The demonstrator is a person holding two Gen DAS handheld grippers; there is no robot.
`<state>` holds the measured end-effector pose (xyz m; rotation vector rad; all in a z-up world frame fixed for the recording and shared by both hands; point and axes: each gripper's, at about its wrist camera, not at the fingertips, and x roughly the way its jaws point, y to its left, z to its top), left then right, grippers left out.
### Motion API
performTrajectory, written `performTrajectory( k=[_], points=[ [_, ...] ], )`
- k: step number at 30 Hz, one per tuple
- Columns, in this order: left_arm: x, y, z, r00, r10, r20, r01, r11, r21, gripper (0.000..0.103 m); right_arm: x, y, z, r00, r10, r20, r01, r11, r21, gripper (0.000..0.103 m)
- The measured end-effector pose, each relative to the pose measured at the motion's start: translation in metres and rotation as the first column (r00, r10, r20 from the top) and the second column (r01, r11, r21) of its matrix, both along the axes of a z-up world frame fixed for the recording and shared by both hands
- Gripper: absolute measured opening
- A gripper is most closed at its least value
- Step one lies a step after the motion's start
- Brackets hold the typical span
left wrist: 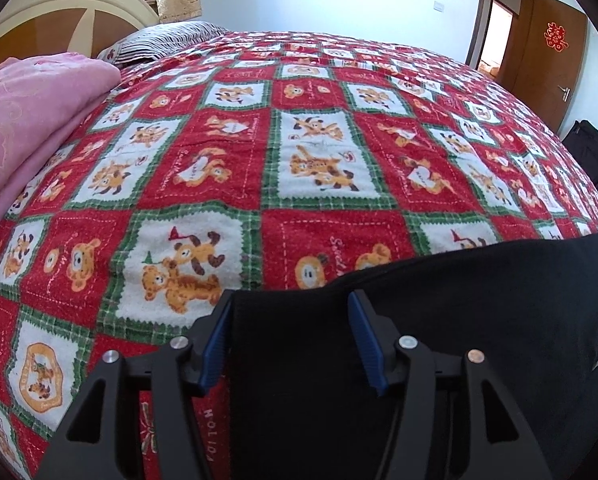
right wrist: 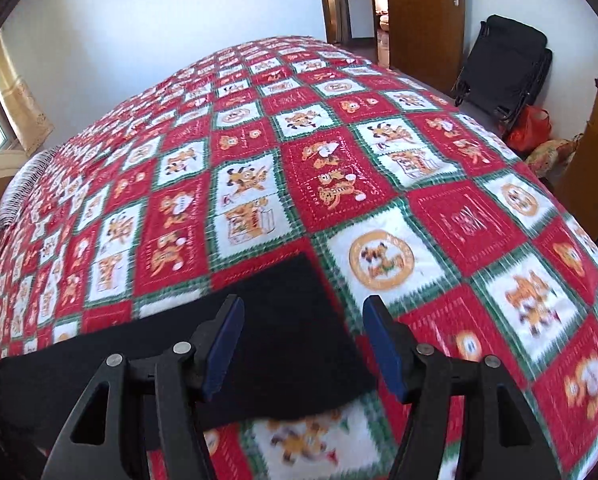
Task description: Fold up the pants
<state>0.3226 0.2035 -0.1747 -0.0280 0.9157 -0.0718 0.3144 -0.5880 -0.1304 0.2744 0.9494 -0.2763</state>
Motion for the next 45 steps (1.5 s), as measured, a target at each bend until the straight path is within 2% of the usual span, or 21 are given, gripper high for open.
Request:
performTrajectory(
  k=[5, 12, 14, 16, 17, 21, 30, 33, 37, 45],
  points=[
    [0.000, -0.001, 0.000, 1.000, -0.005, 0.007, 0.005, 1.000, 0.005, 0.057, 0.030, -0.005, -0.022, 0.998, 0.043, -0.048, -0.042, 0.999, 0.035, 0.064],
    [-0.001, -0.006, 0.002, 0.999, -0.026, 0.023, 0.026, 1.000, 0.016, 0.039, 0.050, 0.002, -0.044, 0.989, 0.113, -0.090, -0.114, 0.993, -0.001, 0.062],
    [-0.002, -0.008, 0.002, 0.999, -0.043, 0.027, 0.043, 0.999, 0.014, 0.030, 0.048, 0.004, -0.043, 0.987, 0.136, -0.080, -0.136, 0.991, 0.010, 0.025],
    [-0.003, -0.011, 0.003, 0.997, -0.063, 0.034, 0.062, 0.998, 0.016, 0.019, 0.043, 0.004, -0.040, 0.986, 0.155, -0.062, -0.153, 0.987, 0.041, 0.013],
    [-0.004, -0.013, 0.004, 0.997, -0.071, 0.037, 0.070, 0.997, 0.017, 0.017, 0.041, 0.007, -0.039, 0.985, 0.163, -0.059, -0.161, 0.986, 0.036, 0.012],
    [-0.005, -0.011, 0.006, 0.996, -0.071, 0.049, 0.070, 0.997, 0.009, 0.015, 0.030, 0.020, -0.028, 0.982, 0.186, -0.025, -0.187, 0.982, -0.014, 0.010],
    [-0.014, 0.006, 0.017, 0.993, -0.043, 0.113, 0.056, 0.991, -0.124, 0.015, -0.005, 0.033, 0.020, 0.972, 0.198, 0.123, -0.187, 0.978, -0.096, 0.010],
    [-0.019, 0.006, 0.022, 0.990, -0.052, 0.134, 0.070, 0.989, -0.133, 0.014, -0.022, 0.033, 0.036, 0.961, 0.206, 0.185, -0.188, 0.976, -0.111, 0.010],
    [-0.026, 0.013, 0.030, 0.981, -0.055, 0.189, 0.091, 0.978, -0.187, 0.014, -0.050, 0.030, 0.054, 0.941, 0.202, 0.272, -0.179, 0.978, -0.105, 0.010],
    [-0.048, 0.019, 0.049, 0.961, -0.060, 0.270, 0.122, 0.968, -0.217, 0.014, -0.102, 0.035, 0.069, 0.903, 0.223, 0.367, -0.193, 0.974, -0.117, 0.010]
  ],
)
